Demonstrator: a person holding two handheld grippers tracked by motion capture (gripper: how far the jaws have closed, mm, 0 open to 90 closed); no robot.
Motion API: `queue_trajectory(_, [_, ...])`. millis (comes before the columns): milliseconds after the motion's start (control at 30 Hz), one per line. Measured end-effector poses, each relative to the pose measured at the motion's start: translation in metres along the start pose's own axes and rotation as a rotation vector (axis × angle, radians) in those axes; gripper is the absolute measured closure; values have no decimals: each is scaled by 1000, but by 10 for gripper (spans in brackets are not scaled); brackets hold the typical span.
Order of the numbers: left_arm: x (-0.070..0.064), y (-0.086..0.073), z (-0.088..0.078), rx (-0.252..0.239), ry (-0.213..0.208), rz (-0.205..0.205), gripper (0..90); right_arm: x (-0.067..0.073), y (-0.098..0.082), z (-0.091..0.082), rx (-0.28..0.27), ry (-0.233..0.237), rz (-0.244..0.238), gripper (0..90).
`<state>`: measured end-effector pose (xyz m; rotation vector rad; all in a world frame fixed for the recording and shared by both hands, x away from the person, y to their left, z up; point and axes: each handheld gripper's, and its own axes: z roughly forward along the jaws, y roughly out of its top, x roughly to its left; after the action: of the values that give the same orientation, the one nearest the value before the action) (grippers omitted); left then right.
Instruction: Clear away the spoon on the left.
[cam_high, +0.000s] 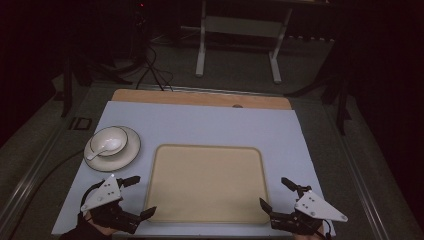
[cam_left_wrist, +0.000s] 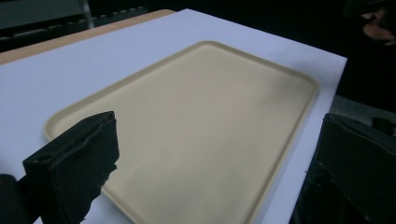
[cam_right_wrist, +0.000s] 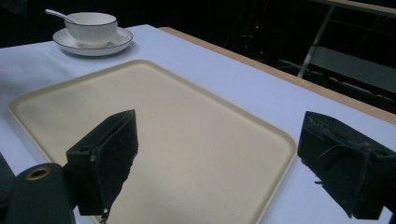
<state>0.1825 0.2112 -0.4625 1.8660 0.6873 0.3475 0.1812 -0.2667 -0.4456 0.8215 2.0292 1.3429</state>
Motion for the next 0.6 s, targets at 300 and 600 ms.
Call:
queue_trajectory(300, [-1, 10, -11, 30, 18, 21, 3, 2, 1, 3, 1, -3, -21, 123])
queue_trajectory(600, [4, 21, -23, 30, 40, 40, 24, 3, 2, 3, -9, 8, -28, 123])
